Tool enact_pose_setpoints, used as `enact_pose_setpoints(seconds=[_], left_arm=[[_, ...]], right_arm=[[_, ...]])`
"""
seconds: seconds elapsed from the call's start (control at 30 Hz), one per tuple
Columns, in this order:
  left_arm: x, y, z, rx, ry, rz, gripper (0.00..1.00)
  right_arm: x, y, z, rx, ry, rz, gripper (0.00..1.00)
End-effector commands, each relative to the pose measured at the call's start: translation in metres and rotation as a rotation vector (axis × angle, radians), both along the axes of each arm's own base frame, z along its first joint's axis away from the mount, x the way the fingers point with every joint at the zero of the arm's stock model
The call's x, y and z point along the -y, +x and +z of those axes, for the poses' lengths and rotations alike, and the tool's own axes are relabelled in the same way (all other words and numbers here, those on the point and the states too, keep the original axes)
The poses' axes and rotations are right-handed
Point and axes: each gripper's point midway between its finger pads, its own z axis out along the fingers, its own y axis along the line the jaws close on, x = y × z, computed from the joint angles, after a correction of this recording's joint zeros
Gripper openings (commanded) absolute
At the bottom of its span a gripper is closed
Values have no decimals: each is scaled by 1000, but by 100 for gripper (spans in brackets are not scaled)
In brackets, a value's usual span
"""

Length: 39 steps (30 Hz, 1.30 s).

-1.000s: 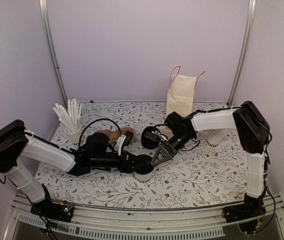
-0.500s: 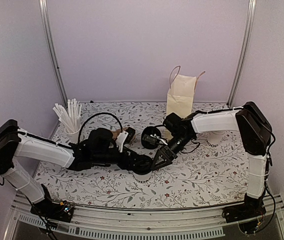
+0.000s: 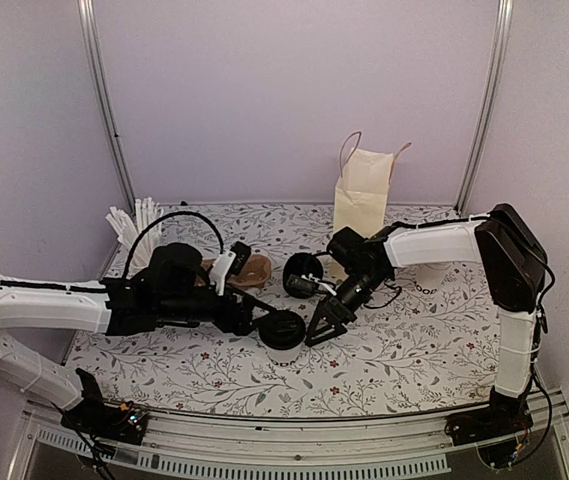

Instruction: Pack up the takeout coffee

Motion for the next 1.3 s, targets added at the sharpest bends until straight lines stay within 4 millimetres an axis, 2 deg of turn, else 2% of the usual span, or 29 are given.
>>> enact_pose_setpoints(seconds=[0.0,0.13,0.27,0.47,0.77,0.97,1.1,1.27], left_arm=[[-17,-26,-28,-199,14,34,83],[-21,-42,-45,-306,-9,27,75],[-19,-47,-50,-342,-31,13,69],[-11,-45,-51,-350,-51,-6,66],[-9,-38,-59,-384,-76,-10,65],[-5,-45,-53,-431,-148,-50,66],[-10,-45,-47,-453,-185,-39,66],[-19,-40,-43,-475,-220,1,66]], right_arm=[[0,7,16,77,6,-7,81],[-4,12,23,73,25,-13,78],[-5,17,26,58,37,-17,72],[-4,24,29,43,50,-33,67],[-9,28,27,23,50,-36,66],[-11,28,25,3,51,-34,66],[-12,31,24,4,46,-40,66],[-13,35,15,8,16,-52,59]])
